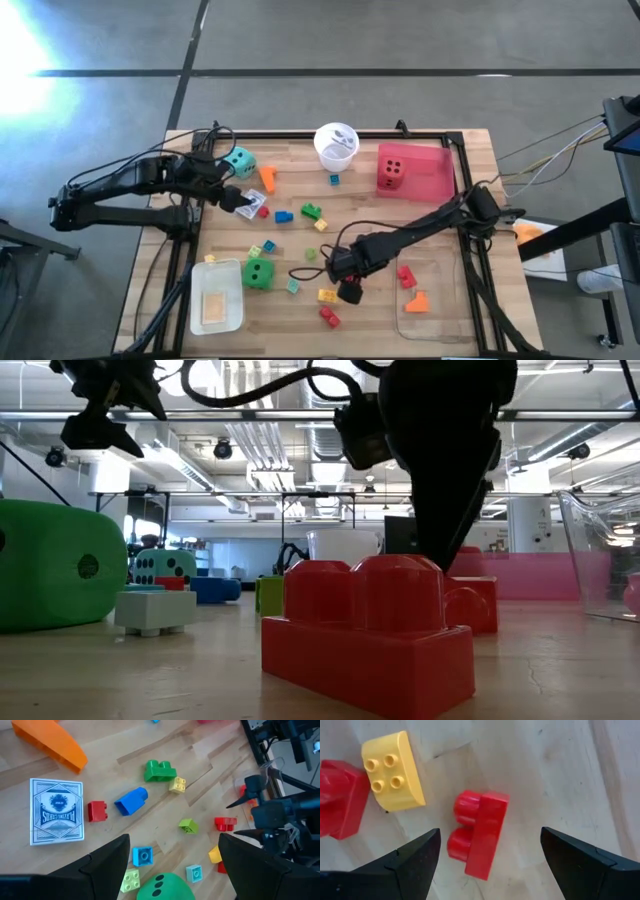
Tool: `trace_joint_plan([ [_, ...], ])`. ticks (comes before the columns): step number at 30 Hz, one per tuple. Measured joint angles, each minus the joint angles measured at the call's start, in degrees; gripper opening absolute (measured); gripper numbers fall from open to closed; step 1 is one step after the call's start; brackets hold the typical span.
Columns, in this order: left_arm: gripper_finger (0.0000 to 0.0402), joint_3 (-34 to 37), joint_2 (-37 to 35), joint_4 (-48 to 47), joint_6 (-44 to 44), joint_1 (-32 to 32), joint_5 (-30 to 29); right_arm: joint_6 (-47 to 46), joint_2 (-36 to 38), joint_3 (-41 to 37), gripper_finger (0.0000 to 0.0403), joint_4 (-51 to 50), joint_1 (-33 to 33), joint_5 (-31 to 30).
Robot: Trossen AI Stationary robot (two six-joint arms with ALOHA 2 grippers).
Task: Pick & Place Toys
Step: Put the red game piece into the transparent bin
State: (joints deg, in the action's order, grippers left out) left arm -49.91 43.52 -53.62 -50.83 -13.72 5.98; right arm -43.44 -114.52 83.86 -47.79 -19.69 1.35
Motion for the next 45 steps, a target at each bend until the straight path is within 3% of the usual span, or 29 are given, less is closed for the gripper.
trace_joint_plan([
  [26, 0.0307, 0.0, -0.1, 0.2, 0.0, 0.0, 0.1, 3.4, 0.0, -7.9, 0.0334, 5.5, -0.3, 0.0],
  [30, 0.0307, 0.0, -0.1, 0.2, 0.0, 0.0, 0.0, 4.9, 0.0, -7.8, 0.0303, 5.4, -0.3, 0.0],
  [38, 0.0307, 0.0, -0.1, 0.2, 0.0, 0.0, 0.0, 6.3, 0.1, -8.2, 0.0175, 7.4, -0.2, -0.1],
  [45, 0.0307, 0.0, 0.0, 0.2, 0.0, 0.0, 0.0, 7.0, 0.1, -8.2, 0.0169, 7.7, -0.3, 0.1],
])
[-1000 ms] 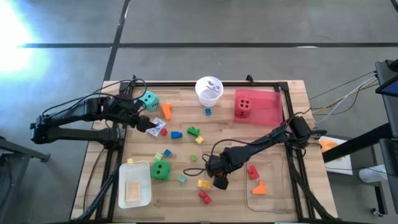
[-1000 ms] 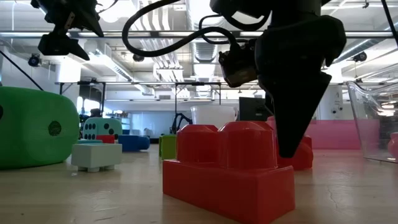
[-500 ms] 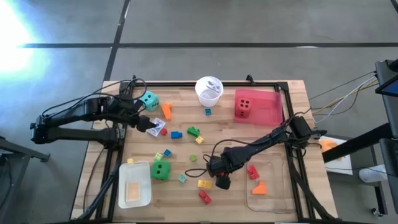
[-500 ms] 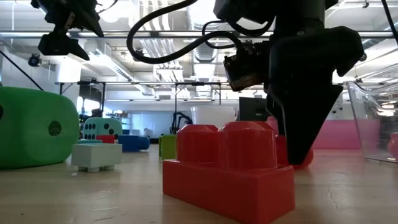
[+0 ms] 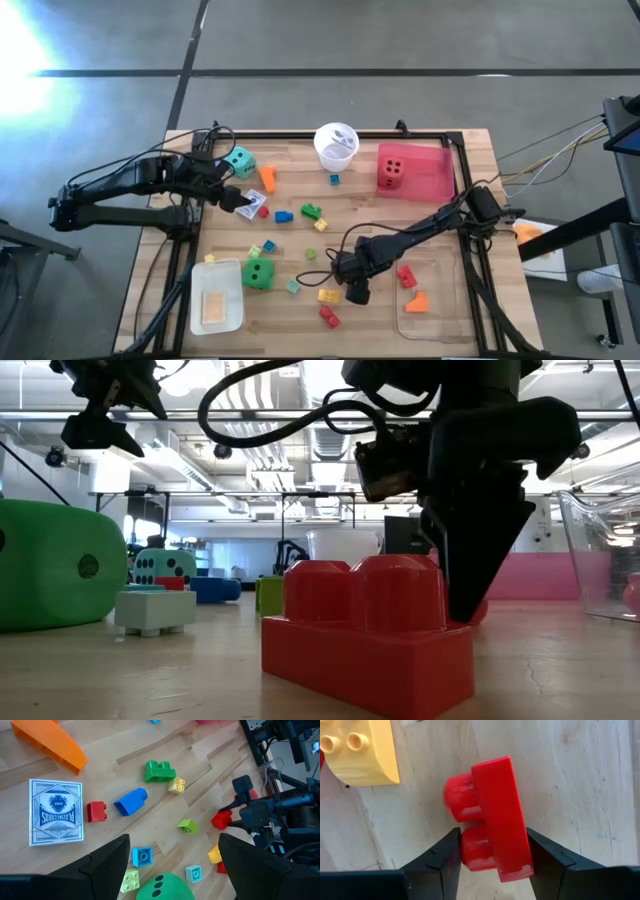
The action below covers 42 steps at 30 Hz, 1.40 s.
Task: Pick & Place Toys
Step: Put the red game piece into the transparent bin
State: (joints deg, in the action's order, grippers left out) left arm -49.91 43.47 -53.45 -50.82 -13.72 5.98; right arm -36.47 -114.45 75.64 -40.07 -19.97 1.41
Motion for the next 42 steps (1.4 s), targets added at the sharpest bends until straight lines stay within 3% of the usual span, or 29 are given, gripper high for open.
trace_joint_plan([
  [10, 0.0307, 0.0, 0.0, 0.0, 0.0, 0.0, 0.0, 0.2, 5.4, 1.8, 0.0168, -1.0, 0.0, 0.6],
  [21, 0.0307, 0.0, 0.0, -0.1, 0.1, 0.0, 0.0, -0.4, 18.9, 1.3, 0.0157, -15.1, -3.0, 4.6],
  [32, 0.0307, 0.0, 0.0, -0.1, 0.5, 0.0, 0.0, -16.3, 32.7, -5.8, 0.0156, -21.4, -10.6, 4.8],
  [42, 0.0307, 0.0, 0.2, -0.1, 1.4, 0.0, 0.0, -34.3, 38.4, -18.3, 0.0155, -20.3, -20.1, 5.2],
])
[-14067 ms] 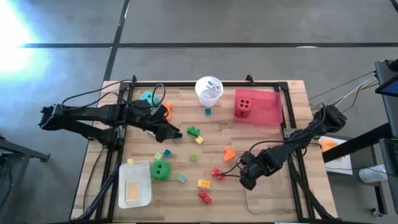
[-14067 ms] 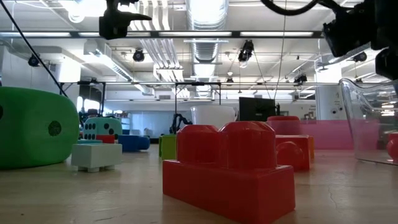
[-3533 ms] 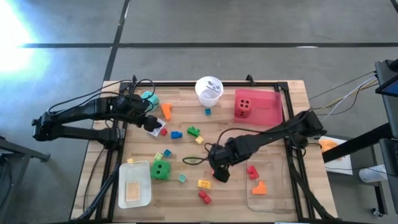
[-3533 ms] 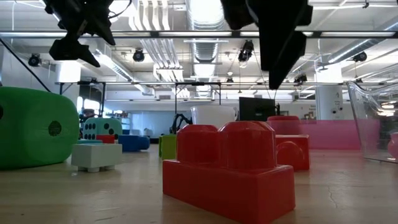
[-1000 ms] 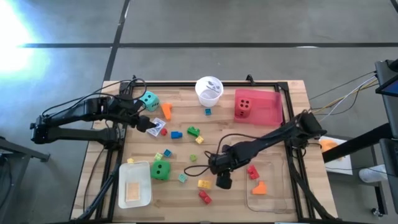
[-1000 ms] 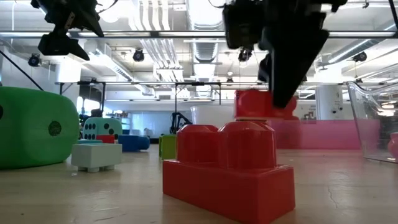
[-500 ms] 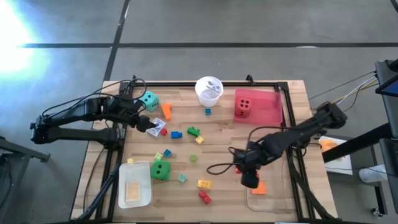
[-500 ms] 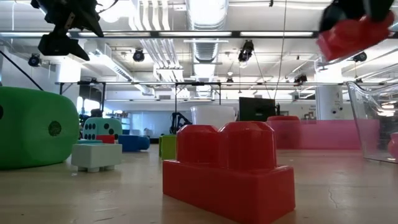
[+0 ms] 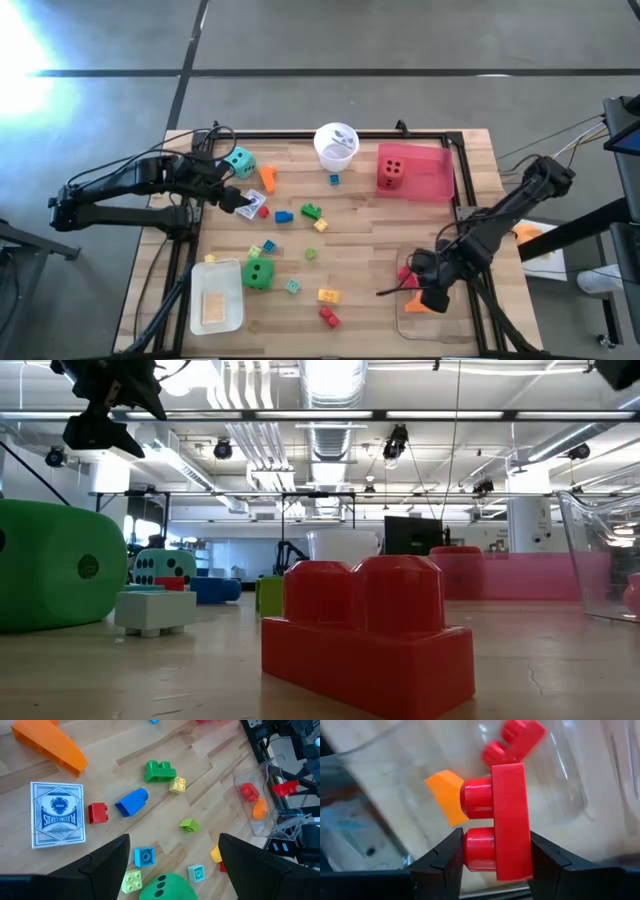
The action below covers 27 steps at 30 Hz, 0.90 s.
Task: Pick & Place Toys
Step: Put the red game piece into the transparent bin
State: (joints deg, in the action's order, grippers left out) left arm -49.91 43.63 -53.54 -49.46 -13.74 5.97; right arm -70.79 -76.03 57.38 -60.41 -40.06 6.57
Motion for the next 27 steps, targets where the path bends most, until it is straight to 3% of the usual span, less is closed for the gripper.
trace_joint_plan([
  [5, 0.0307, 0.0, 0.1, 0.0, 0.0, 0.0, -0.4, -5.3, 0.1, -4.7, 0.0155, 3.8, -0.3, -0.4],
  [10, 0.0307, 0.0, 0.1, 0.0, 0.0, 0.0, -0.4, 3.0, -2.4, -6.9, 0.0155, 10.9, -0.3, -0.4],
  [21, 0.0307, 0.0, 0.1, 0.0, -0.5, 0.0, -0.7, 9.9, -5.0, -8.9, 0.0151, 13.1, -0.3, -0.7],
  [27, 0.0307, 0.0, 0.1, 0.0, -0.7, 0.0, -0.9, 3.1, -4.3, -8.7, 0.0151, 12.3, -0.6, -2.9],
])
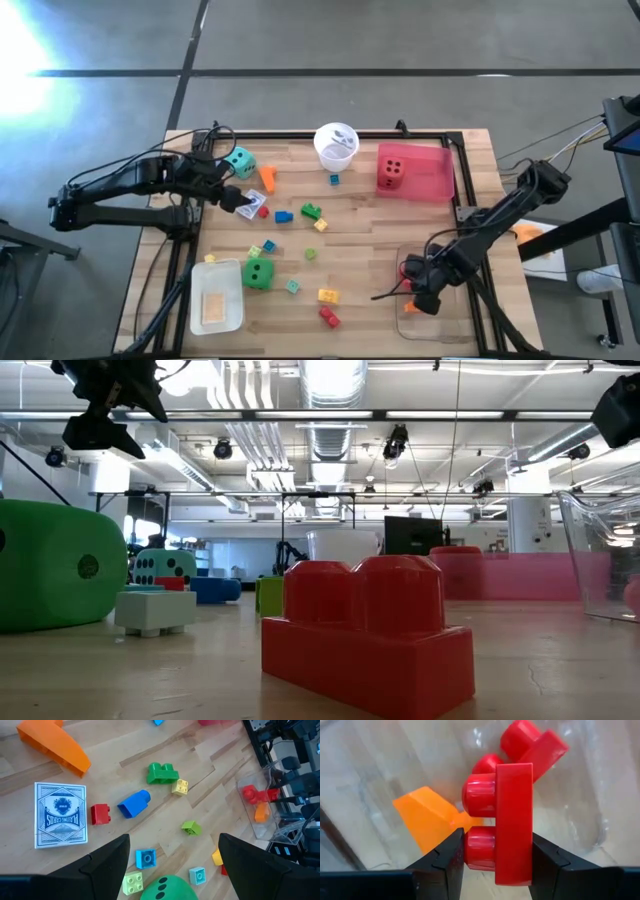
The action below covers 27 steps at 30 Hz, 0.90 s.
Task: Pick & Place Toys
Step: Put the red game piece into the transparent bin
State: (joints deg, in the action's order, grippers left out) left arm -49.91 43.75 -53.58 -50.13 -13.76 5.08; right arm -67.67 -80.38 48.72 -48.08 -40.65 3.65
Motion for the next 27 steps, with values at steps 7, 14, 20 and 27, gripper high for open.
trace_joint_plan([
  [7, 0.0307, 0.0, 0.0, 0.1, 0.0, 0.0, -0.1, -6.3, 1.2, 1.5, 0.0150, -4.9, -0.5, -3.0],
  [14, 0.0307, 0.0, 0.0, 0.1, 0.0, 0.0, -0.2, -8.7, 0.9, 0.8, 0.0150, -6.2, -0.5, -1.9],
  [20, 0.0307, 0.0, 0.0, 0.1, 0.0, 0.0, -0.2, -0.5, -0.9, 0.7, 0.0150, -6.0, -0.5, -1.9],
  [27, 0.0307, 0.0, 0.0, 0.0, 0.2, 0.0, -0.2, 3.9, -2.4, 0.8, 0.0150, -6.0, -0.5, -1.9],
])
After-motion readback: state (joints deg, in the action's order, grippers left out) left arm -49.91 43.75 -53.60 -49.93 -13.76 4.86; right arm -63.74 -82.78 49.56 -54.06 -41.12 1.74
